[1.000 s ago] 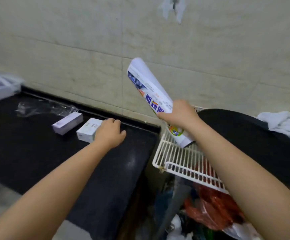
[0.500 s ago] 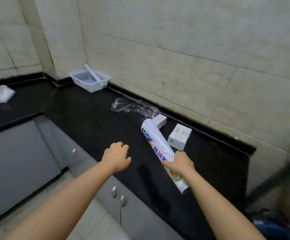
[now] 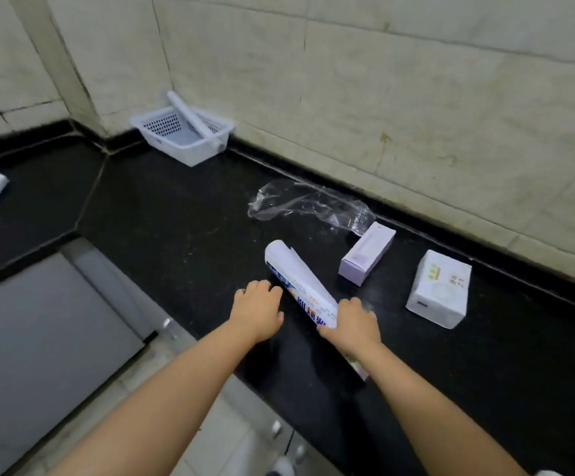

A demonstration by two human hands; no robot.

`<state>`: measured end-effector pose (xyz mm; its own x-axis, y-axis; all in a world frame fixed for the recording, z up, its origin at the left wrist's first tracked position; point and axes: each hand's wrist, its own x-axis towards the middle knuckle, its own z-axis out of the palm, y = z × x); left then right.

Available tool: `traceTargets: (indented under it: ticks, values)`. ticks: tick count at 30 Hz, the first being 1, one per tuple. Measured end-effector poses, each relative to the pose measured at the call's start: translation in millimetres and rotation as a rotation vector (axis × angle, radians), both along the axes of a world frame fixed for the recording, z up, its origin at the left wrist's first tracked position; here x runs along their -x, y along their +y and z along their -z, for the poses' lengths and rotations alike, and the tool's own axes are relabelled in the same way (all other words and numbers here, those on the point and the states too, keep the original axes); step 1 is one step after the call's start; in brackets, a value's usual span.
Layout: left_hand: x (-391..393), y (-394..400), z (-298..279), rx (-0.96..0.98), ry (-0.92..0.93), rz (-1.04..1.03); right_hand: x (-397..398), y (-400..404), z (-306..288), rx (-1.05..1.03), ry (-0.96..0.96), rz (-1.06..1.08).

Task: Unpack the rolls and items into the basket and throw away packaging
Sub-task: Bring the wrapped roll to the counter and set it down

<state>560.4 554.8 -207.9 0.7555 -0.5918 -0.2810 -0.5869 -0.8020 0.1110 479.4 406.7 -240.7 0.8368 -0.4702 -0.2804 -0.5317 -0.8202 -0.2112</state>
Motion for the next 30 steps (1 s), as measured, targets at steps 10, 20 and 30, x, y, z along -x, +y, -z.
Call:
traceTargets:
  ticks: [10, 20, 30]
  values:
    - [-93.5, -50.1, 38.4, 0.028, -0.005, 0.342, -43.1, -35.0, 25.6, 0.047, 0.068, -0.024]
    - [-153.1, -88.1, 46.7, -0.151, 0.032, 0.833, -38.1, -23.6, 28.0, -0.072, 0.136, 0.185]
    - [-156.2, -103.7, 42.6, 0.352, -0.026, 0.999, -8.0, -47.7, -11.6, -0.076, -0.146, 0.650]
